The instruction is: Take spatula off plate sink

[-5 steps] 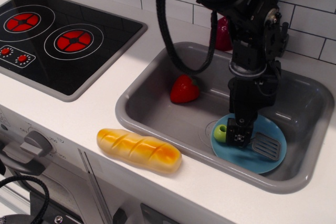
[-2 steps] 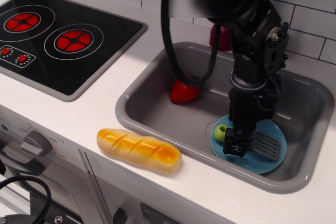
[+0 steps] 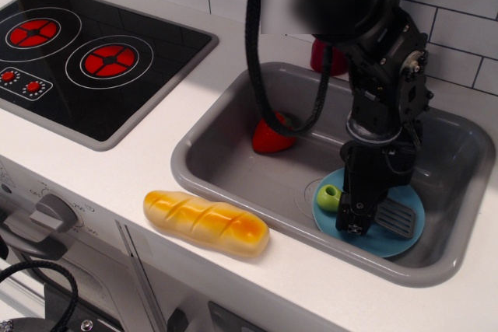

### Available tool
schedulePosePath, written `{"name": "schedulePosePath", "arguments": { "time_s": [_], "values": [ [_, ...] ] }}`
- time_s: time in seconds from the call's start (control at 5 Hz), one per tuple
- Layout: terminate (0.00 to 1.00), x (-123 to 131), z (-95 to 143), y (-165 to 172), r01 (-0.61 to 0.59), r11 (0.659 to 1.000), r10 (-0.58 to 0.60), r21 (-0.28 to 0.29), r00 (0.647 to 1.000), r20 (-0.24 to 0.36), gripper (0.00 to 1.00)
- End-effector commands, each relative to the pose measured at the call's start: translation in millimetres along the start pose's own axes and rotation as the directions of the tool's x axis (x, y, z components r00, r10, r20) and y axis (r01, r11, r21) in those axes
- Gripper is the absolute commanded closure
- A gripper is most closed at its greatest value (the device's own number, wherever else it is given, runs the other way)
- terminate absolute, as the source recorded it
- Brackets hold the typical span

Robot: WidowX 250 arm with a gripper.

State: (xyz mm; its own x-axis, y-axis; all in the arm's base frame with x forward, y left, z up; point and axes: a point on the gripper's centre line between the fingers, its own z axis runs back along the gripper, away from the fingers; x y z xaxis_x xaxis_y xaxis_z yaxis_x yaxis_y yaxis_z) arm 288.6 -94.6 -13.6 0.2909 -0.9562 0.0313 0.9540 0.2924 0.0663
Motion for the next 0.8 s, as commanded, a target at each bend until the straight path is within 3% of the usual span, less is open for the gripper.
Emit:
{"name": "schedulePosePath", "arguments": {
  "time_s": [0.0,0.4,0.6],
  "values": [
    [0.0,1,19,-6,0.006,1.0,-0.006,0.002,0.998,0.058,1.0],
    [0.0,-15,55,3,-0.092,0.996,0.089,0.008,0.979,0.184,1.0],
    [0.0,-35,61,7,-0.189,0.982,0.18,0.029,0.966,0.184,1.0]
  ]
}}
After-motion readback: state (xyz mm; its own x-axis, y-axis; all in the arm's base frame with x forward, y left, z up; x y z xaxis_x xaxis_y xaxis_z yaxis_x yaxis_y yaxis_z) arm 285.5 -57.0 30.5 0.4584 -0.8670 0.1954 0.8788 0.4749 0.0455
